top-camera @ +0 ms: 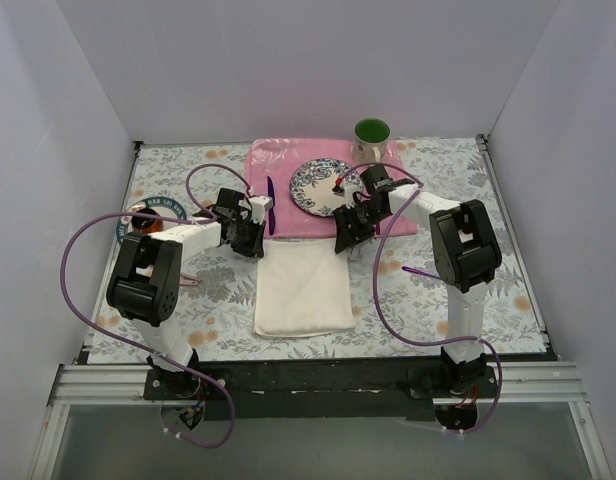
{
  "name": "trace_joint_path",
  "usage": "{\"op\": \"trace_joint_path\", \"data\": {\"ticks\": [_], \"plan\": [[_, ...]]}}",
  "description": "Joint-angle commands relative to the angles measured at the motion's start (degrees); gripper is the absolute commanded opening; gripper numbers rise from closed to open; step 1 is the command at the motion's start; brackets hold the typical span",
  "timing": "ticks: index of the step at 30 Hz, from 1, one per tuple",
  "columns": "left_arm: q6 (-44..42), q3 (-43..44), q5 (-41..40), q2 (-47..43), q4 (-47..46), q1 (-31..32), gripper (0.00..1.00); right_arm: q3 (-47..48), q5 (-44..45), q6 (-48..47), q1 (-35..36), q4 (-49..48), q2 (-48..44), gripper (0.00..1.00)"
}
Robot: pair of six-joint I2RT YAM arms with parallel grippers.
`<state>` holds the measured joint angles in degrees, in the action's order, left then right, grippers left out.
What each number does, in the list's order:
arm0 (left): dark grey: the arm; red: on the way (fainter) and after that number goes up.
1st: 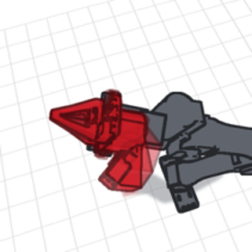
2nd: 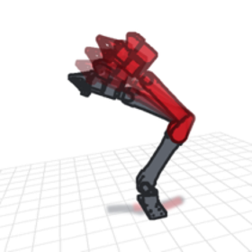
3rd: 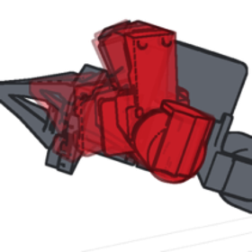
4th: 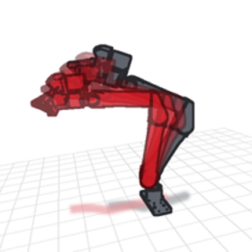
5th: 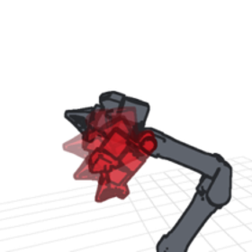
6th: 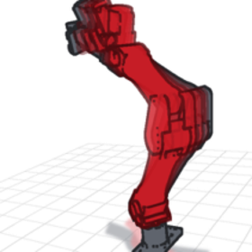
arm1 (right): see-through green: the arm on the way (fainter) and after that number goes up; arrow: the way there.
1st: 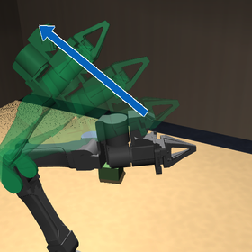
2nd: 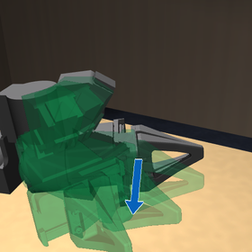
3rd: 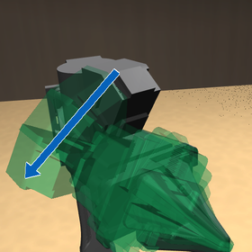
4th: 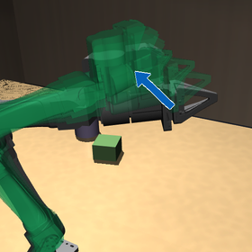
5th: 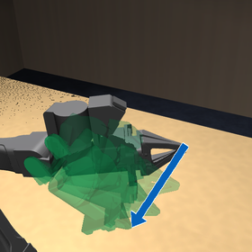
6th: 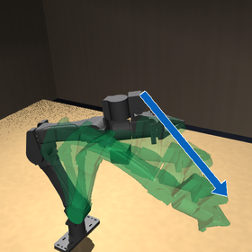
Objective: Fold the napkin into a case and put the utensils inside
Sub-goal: Fold the lower triangle-folded napkin at the center of the board.
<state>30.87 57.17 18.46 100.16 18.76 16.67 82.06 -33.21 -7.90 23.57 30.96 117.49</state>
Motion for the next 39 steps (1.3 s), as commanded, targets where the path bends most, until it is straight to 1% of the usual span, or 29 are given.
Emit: {"op": "trace_joint_path", "data": {"ticks": [1, 5, 8, 12, 14, 17, 18, 21, 22, 24, 25, 28, 30, 31, 37, 39], "plan": [[-1.2, -1.4, -2.3, 3.1, 2.4, 0.5, 0.00, 1.9, 2.0, -0.7, -0.3, 1.3, -0.3, 0.62], [-1.2, -2.1, -1.8, 2.4, 2.5, 0.5, 0.00, -0.8, 3.9, 1.7, -0.1, -2.6, -3.1, 0.64], [-1.1, -2.1, -1.7, 2.5, 2.3, 0.5, 0.00, -0.8, 6.7, 2.0, 1.4, -2.9, -2.3, 0.64], [-0.8, -2.1, -1.7, 2.6, 2.2, 0.5, 0.00, -1.2, 7.9, 1.3, 2.9, -3.2, -0.5, 0.65], [-0.7, -2.1, -1.6, 2.7, 2.2, 0.5, 0.00, -1.3, 6.9, 1.1, 3.1, -2.2, 0.7, 0.63], [-0.5, -2.1, -1.1, 3.0, 2.2, 0.5, 0.00, -2.5, 3.4, 1.5, 3.1, -2.7, 1.2, 0.60], [-0.2, -2.1, -0.5, 3.2, 2.2, 0.5, 0.00, -3.4, 1.1, 2.0, 3.1, -3.2, 1.2, 0.59], [0.0, -2.3, -0.4, 3.4, 1.5, 0.5, 0.00, -2.0, -2.3, 1.2, 3.0, -3.5, 1.7, 0.52], [-0.1, -2.4, -0.2, 3.2, 1.1, 0.5, 0.00, -1.4, -2.8, 0.2, 2.9, -3.4, 1.9, 0.45], [-0.6, -2.7, 0.1, 2.6, 0.7, 0.4, 0.00, 0.2, -4.1, -0.4, 2.2, -2.7, 2.2, 0.40], [-1.2, -2.8, 0.4, 2.3, 0.5, 0.2, 0.00, 1.4, -5.1, -1.5, 1.9, -2.5, 2.2, 0.35], [-2.2, -2.8, 1.2, 1.4, -0.1, -0.4, 0.00, 3.2, -6.8, -3.6, 1.5, -1.6, 2.0, 0.30], [-3.0, -2.8, 1.7, 0.9, -0.4, -0.8, 0.00, 3.2, -7.7, -6.0, 1.6, -1.3, 1.5, 0.29], [-3.8, -2.9, 2.2, 0.7, -0.7, -1.4, 0.00, 3.1, -8.1, -6.7, 1.5, -1.0, 1.3, 0.27], [-8.2, -6.0, 5.8, -4.7, -3.6, -2.2, 0.00, -0.9, -10.2, -12.9, 1.9, -2.8, -3.3, 0.17], [-10.3, -7.2, 7.5, -6.4, -4.4, -2.2, 0.00, -2.8, -10.2, -14.8, 2.2, -3.6, -5.3, 0.17]]}}
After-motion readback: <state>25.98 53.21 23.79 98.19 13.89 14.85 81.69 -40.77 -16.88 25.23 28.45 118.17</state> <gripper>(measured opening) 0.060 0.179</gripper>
